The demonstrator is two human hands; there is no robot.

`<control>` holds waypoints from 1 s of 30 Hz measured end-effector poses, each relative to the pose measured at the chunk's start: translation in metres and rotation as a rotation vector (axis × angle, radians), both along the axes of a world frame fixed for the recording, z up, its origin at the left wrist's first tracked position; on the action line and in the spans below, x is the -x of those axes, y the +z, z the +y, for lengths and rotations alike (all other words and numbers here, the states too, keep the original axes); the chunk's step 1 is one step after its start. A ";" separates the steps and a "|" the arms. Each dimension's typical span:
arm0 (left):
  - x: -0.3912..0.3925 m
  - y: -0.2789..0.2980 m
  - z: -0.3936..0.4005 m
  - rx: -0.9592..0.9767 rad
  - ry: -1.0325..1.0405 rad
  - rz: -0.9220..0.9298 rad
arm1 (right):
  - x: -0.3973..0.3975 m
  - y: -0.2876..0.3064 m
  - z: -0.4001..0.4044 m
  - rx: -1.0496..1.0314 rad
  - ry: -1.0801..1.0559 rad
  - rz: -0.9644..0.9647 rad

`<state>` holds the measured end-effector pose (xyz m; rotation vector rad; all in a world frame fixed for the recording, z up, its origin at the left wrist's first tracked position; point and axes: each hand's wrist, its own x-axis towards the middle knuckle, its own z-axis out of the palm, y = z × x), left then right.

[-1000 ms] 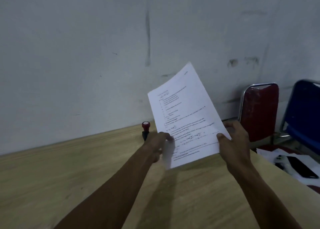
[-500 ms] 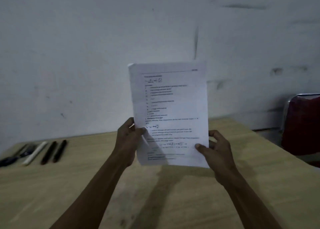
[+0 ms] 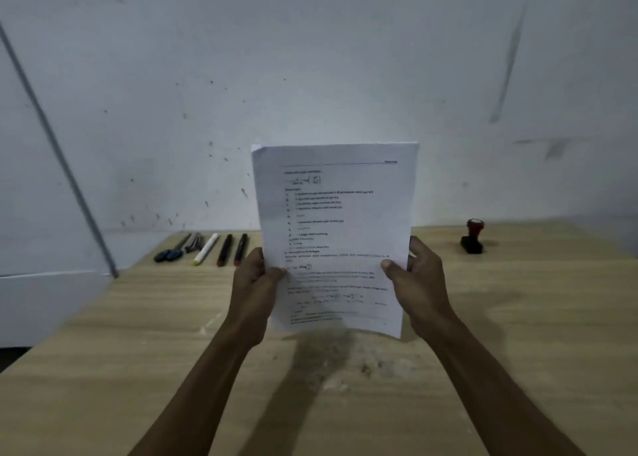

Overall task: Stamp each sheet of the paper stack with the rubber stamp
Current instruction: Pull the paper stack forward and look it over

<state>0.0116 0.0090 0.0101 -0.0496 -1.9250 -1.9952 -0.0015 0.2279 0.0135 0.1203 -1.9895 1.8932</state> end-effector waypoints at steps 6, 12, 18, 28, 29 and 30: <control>-0.006 -0.028 -0.011 0.030 0.049 -0.106 | -0.009 -0.029 -0.019 -0.070 -0.002 -0.134; -0.006 -0.022 -0.009 0.170 0.092 -0.070 | -0.014 -0.025 -0.016 -0.098 -0.015 -0.147; -0.011 -0.030 -0.014 0.319 0.107 -0.298 | -0.024 -0.025 -0.011 -0.321 0.038 -0.270; -0.041 -0.045 -0.004 0.659 0.150 -0.512 | -0.044 -0.053 -0.017 -0.606 0.013 -0.424; -0.042 -0.045 -0.004 0.708 0.160 -0.519 | -0.044 -0.054 -0.018 -0.669 -0.028 -0.443; -0.044 -0.045 -0.003 0.755 0.167 -0.536 | -0.045 -0.053 -0.019 -0.748 -0.070 -0.473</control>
